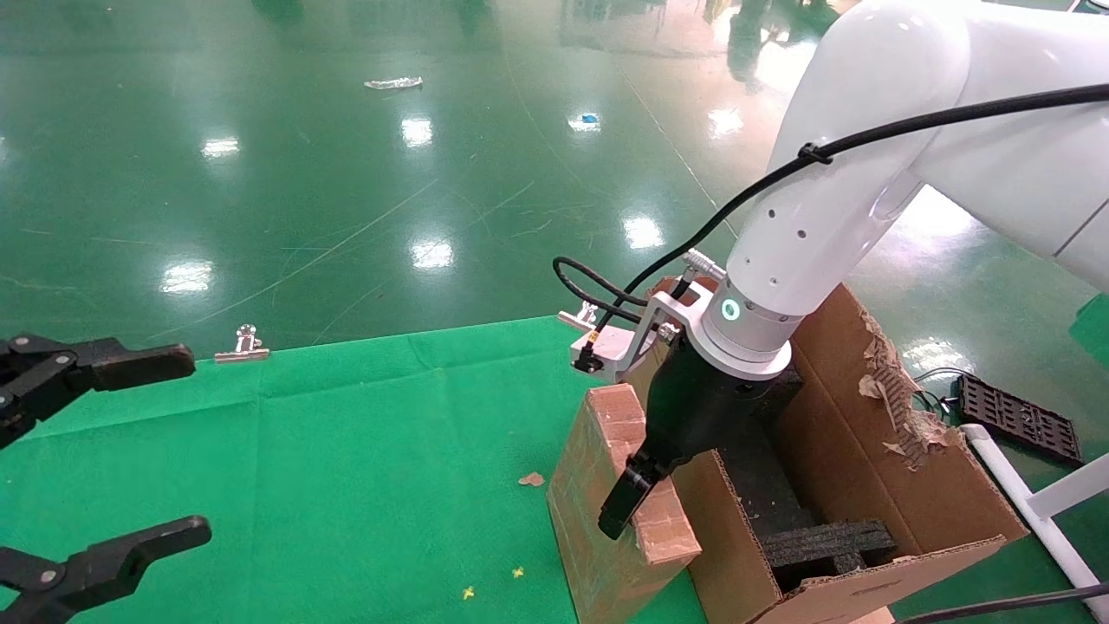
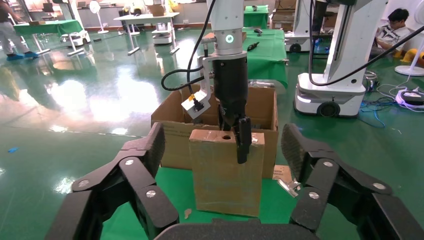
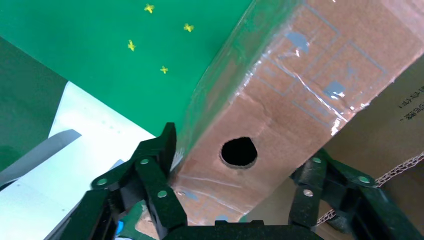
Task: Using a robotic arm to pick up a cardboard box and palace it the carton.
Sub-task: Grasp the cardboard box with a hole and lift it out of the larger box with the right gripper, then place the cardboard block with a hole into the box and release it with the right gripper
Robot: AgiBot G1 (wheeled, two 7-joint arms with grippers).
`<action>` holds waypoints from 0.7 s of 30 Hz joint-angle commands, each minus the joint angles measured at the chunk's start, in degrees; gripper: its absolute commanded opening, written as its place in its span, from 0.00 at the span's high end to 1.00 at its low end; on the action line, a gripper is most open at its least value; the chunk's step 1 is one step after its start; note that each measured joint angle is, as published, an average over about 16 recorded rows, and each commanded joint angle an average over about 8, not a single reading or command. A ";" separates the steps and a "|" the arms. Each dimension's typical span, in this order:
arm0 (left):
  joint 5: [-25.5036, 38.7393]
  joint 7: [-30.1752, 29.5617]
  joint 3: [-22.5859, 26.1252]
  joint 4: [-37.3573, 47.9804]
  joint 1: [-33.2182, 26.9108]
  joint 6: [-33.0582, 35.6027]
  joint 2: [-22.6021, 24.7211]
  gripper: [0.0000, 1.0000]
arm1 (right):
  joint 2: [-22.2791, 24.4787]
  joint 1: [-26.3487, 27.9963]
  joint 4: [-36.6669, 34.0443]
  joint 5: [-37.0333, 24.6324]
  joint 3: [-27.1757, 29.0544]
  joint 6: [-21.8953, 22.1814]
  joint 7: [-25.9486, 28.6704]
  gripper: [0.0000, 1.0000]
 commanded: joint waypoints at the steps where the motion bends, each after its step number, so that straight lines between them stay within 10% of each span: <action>1: -0.01 0.00 0.01 0.00 0.00 0.00 0.00 1.00 | 0.15 -0.05 0.14 -0.01 -0.04 0.16 0.07 1.00; 21: -0.06 0.04 0.08 0.00 -0.02 -0.04 -0.03 1.00 | 9.80 9.87 -1.60 1.02 7.17 6.55 -10.34 1.00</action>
